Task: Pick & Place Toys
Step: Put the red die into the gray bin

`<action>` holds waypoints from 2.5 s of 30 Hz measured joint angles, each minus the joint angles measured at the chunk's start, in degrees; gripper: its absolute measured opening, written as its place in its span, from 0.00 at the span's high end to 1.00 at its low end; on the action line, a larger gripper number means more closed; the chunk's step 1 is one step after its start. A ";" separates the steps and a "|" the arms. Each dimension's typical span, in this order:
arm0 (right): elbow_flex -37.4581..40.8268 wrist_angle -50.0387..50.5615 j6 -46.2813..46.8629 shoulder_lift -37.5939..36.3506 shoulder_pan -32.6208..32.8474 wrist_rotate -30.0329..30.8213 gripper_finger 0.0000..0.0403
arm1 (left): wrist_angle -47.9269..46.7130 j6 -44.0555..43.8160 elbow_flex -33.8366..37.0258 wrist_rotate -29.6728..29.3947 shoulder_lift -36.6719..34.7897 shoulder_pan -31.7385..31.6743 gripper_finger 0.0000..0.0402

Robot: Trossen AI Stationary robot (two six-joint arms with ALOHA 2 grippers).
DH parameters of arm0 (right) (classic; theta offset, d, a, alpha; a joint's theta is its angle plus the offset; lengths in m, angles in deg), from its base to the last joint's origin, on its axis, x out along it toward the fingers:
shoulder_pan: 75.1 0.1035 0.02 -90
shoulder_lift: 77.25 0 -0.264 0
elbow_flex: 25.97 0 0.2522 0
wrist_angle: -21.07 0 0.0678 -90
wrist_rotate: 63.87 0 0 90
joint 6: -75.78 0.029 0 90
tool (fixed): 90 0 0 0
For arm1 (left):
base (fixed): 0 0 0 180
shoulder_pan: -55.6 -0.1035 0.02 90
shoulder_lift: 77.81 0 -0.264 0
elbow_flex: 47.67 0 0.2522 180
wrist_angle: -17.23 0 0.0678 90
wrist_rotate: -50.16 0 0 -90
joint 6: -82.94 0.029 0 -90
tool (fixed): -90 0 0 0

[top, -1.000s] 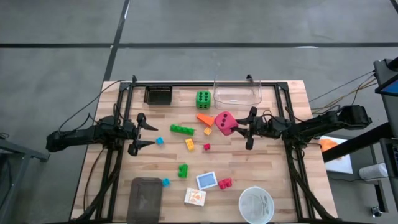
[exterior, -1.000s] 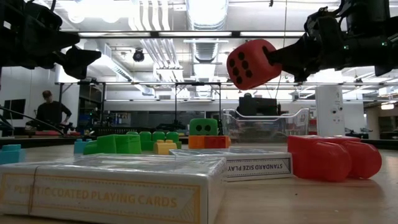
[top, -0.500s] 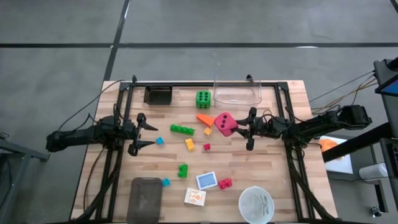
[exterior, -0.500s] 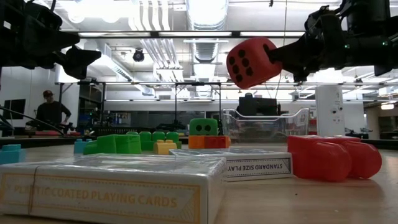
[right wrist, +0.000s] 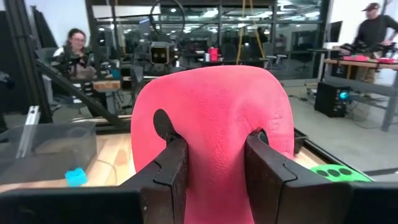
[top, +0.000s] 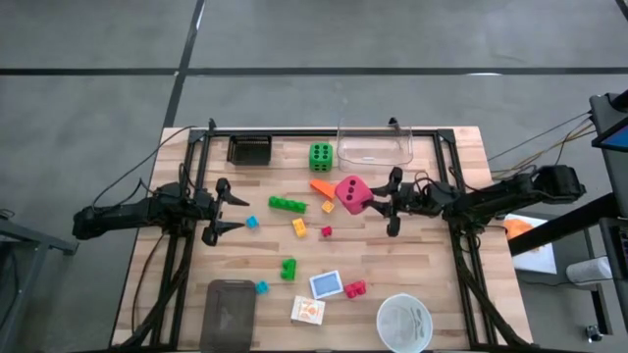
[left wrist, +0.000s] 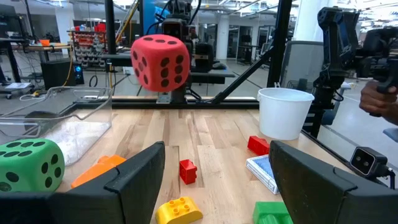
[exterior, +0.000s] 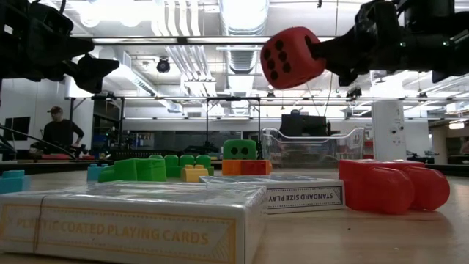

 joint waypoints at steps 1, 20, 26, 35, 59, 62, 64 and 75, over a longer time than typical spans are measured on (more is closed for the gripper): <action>-0.51 -0.02 0.00 0.57 0.00 -0.40 0.73 | 0.01 0.00 0.01 0.00 0.00 -0.01 0.28; -11.94 -0.27 -0.37 18.11 -0.02 -5.12 0.73 | 0.00 0.00 0.01 0.00 0.00 0.00 0.28; -18.02 -0.28 -0.87 23.46 -0.35 -9.44 0.73 | 0.01 0.00 0.01 0.00 0.00 -0.01 0.28; -29.08 -0.03 0.30 33.38 -0.39 -16.96 0.73 | 1.03 0.00 0.10 -1.68 -0.01 0.01 0.28; -44.04 4.90 0.70 41.83 -6.42 -20.96 0.74 | -0.72 0.93 0.10 -9.28 0.00 -0.10 0.28; -44.00 4.93 1.14 41.83 -5.83 -23.13 0.74 | -0.19 1.24 0.08 -9.53 -0.02 -0.10 0.28; -44.00 4.92 1.68 41.83 -5.05 -24.36 0.74 | 0.62 1.60 -0.04 -10.79 -0.02 -0.10 0.28; -45.77 4.94 1.74 41.86 1.43 -28.52 0.74 | -0.51 1.62 -1.52 -13.44 -0.02 -0.12 0.28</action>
